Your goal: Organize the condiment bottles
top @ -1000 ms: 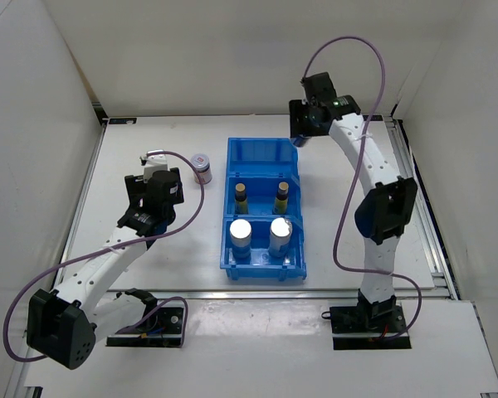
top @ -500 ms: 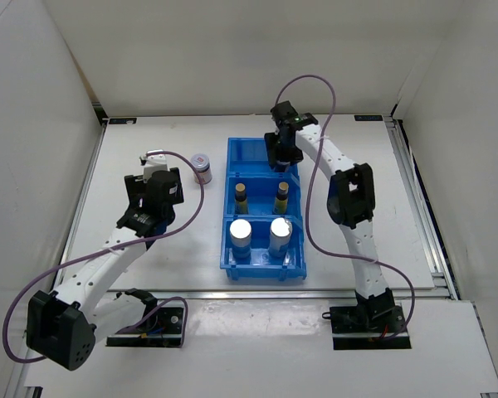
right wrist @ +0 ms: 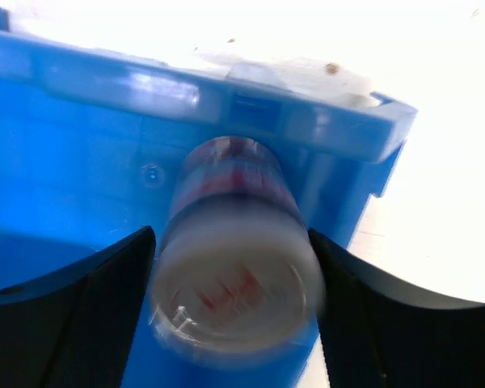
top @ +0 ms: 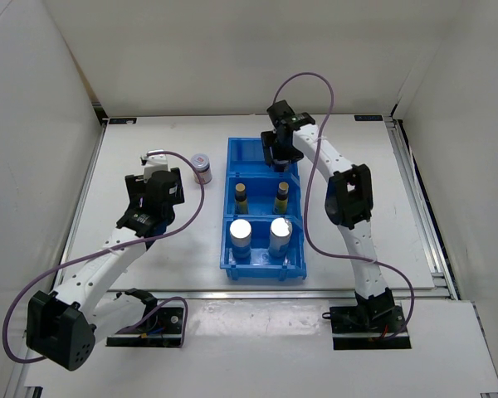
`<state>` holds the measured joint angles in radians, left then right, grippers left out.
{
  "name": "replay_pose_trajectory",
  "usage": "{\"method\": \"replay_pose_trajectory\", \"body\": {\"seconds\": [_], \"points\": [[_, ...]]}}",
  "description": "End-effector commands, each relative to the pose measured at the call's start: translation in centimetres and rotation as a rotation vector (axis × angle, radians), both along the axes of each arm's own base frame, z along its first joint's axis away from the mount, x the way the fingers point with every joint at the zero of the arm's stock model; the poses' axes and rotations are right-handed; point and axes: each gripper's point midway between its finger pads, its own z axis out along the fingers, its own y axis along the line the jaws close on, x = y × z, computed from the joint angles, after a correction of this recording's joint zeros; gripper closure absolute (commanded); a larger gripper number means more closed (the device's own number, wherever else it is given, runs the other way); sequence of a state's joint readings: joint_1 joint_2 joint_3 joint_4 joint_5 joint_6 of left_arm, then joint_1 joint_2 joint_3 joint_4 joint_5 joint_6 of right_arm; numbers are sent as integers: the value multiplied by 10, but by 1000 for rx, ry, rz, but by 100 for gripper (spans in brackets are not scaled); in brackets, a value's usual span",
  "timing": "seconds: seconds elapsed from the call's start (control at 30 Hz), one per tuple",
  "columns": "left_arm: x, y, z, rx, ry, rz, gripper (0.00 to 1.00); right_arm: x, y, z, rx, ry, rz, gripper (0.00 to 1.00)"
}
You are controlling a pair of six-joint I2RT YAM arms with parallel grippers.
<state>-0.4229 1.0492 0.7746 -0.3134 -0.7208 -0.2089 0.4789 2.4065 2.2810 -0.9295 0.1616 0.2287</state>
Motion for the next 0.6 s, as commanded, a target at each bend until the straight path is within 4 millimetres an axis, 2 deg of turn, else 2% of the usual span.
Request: {"method": "replay_pose_trajectory", "body": {"seconds": [0.0, 0.03, 0.13, 0.17, 0.27, 0.3, 0.33, 0.37, 0.4, 0.43, 0.47, 0.5, 0.53, 0.57], "points": [[1, -3, 10, -8, -23, -18, 0, 19, -4, 51, 15, -135, -31, 18], [1, -3, 10, -8, -23, -18, 0, 19, -6, 56, 5, -149, -30, 13], [2, -4, 6, -3, -11, -18, 0, 19, -11, 83, 7, -198, -44, 6], [3, -4, 5, 2, 0, -18, 0, 18, -13, 97, 13, -225, -50, 2], [20, -14, 24, -14, -10, -23, 0, 8, -31, 125, -25, -274, -88, 1], [31, -19, 20, -15, 9, -18, 0, 8, -32, 134, -15, -301, -82, 1], [47, -32, 43, -62, -39, -45, 0, 4, -36, 153, -3, -341, -92, 1], [62, -41, 52, -84, -59, -77, 0, 2, -39, 159, -3, -355, -98, 1], [82, -63, 32, -124, 12, -167, 0, 0, -42, 158, -18, -361, -91, 1], [104, -80, 58, -159, -25, -238, 0, -2, -49, 171, -5, -388, -103, 1], [117, -93, 57, -179, -3, -295, 0, -4, -50, 173, -9, -394, -95, 1], [129, -105, 18, -169, 133, -318, 0, -7, -52, 172, -11, -390, -95, 1], [138, -111, 14, -169, 165, -326, 0, -9, -58, 172, -13, -390, -104, 1], [155, -118, 33, -176, 134, -329, 0, -11, -59, 167, -19, -378, -102, 1]]}}
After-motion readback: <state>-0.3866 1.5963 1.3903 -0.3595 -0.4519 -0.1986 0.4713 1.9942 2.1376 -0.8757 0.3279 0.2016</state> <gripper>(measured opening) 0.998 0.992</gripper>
